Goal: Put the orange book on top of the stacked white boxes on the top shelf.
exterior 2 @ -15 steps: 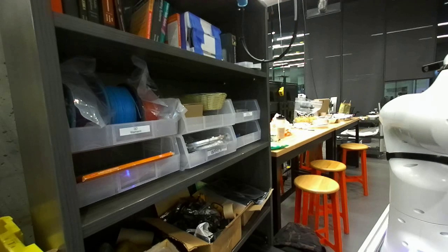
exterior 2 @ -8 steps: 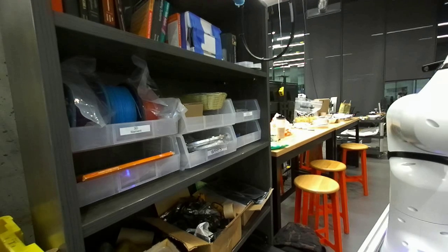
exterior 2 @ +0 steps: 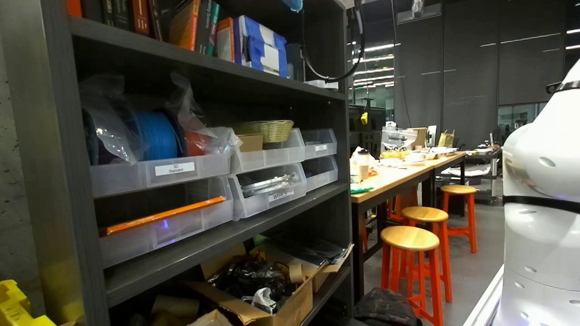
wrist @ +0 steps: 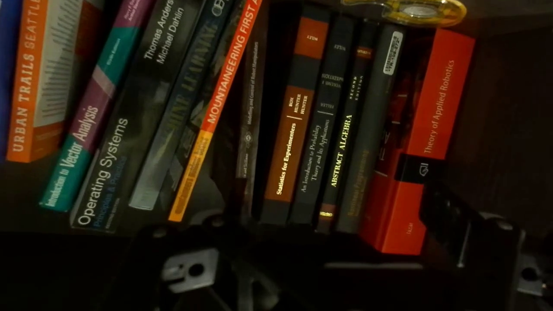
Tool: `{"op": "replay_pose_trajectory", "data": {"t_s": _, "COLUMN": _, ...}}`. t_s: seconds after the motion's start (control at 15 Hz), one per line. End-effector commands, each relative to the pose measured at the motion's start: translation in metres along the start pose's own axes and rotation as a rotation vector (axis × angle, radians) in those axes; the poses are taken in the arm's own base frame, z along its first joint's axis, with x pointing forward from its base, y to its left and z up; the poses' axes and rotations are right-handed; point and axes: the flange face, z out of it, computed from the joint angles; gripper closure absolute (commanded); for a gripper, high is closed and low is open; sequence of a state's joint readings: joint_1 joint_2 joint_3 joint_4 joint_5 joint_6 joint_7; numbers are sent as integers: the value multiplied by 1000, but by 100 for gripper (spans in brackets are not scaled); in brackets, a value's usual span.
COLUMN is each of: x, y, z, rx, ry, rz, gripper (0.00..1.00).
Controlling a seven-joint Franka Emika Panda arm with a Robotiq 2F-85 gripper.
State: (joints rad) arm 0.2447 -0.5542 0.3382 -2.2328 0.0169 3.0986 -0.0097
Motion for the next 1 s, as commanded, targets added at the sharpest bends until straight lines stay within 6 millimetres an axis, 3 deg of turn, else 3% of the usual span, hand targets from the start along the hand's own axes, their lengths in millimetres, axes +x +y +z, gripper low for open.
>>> {"op": "replay_pose_trajectory", "data": {"t_s": 0.0, "x": 5, "y": 6, "z": 26, "rx": 1, "ry": -5, "rz": -7, "gripper": 0}}
{"op": "replay_pose_trajectory", "data": {"t_s": 0.27, "x": -7, "y": 9, "z": 49, "rx": 15, "ry": -45, "rz": -14, "gripper": 0}}
{"op": "replay_pose_trajectory", "data": {"t_s": 0.33, "x": -10, "y": 7, "z": 39, "rx": 12, "ry": -49, "rz": 2, "gripper": 0}}
{"op": "replay_pose_trajectory", "data": {"t_s": 0.93, "x": -21, "y": 6, "z": 38, "rx": 3, "ry": -75, "rz": -27, "gripper": 0}}
